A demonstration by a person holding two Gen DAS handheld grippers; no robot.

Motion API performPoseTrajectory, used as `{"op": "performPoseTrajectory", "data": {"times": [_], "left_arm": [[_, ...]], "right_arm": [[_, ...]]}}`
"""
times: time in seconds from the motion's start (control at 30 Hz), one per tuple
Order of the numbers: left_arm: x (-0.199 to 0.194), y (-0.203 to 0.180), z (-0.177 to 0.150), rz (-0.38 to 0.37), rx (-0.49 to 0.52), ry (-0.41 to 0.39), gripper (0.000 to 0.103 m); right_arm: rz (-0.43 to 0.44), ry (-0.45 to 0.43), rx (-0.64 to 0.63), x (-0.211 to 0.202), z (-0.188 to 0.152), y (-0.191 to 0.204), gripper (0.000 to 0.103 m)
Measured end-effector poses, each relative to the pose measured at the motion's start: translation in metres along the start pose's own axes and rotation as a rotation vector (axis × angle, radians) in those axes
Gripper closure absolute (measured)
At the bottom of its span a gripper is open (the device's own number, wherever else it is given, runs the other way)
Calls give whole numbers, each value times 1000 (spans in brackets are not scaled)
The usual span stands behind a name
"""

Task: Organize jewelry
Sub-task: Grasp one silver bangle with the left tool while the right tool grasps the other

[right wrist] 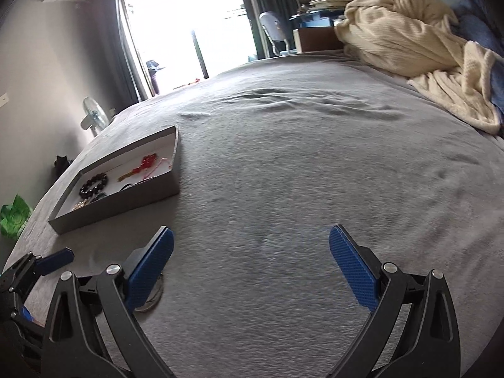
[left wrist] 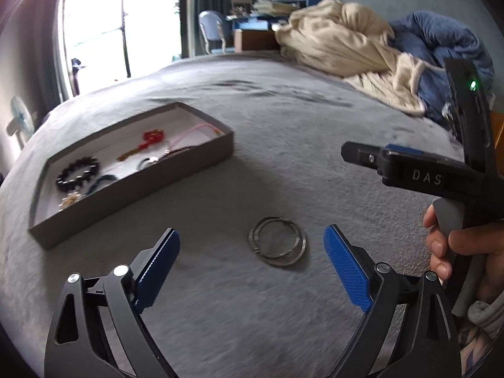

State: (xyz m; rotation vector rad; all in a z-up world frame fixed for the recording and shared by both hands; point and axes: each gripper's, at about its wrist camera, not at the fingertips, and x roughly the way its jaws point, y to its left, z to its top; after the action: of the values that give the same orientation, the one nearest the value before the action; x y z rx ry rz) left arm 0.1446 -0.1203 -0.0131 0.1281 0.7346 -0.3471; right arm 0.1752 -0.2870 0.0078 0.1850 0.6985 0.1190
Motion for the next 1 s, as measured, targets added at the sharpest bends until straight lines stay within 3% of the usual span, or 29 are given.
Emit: {"op": "performPoseTrajectory", "data": {"times": [0.23, 0.37, 0.43, 0.5, 0.8, 1.0], "left_arm": [[43, -14, 7, -41, 54, 174, 11], [61, -10, 10, -51, 26, 242, 27], [61, -8, 10, -55, 21, 244, 38], [59, -4, 10, -58, 4, 232, 55], [35, 8, 6, -92, -46, 165, 55], [9, 33, -10, -51, -60, 136, 55]], "right_arm": [[10, 2, 15, 1, -1, -4, 5], [16, 2, 30, 1, -1, -7, 5], [18, 5, 32, 1, -1, -7, 5], [19, 6, 32, 2, -2, -7, 5], [28, 5, 22, 3, -3, -4, 5], [85, 3, -51, 2, -5, 14, 5]]}}
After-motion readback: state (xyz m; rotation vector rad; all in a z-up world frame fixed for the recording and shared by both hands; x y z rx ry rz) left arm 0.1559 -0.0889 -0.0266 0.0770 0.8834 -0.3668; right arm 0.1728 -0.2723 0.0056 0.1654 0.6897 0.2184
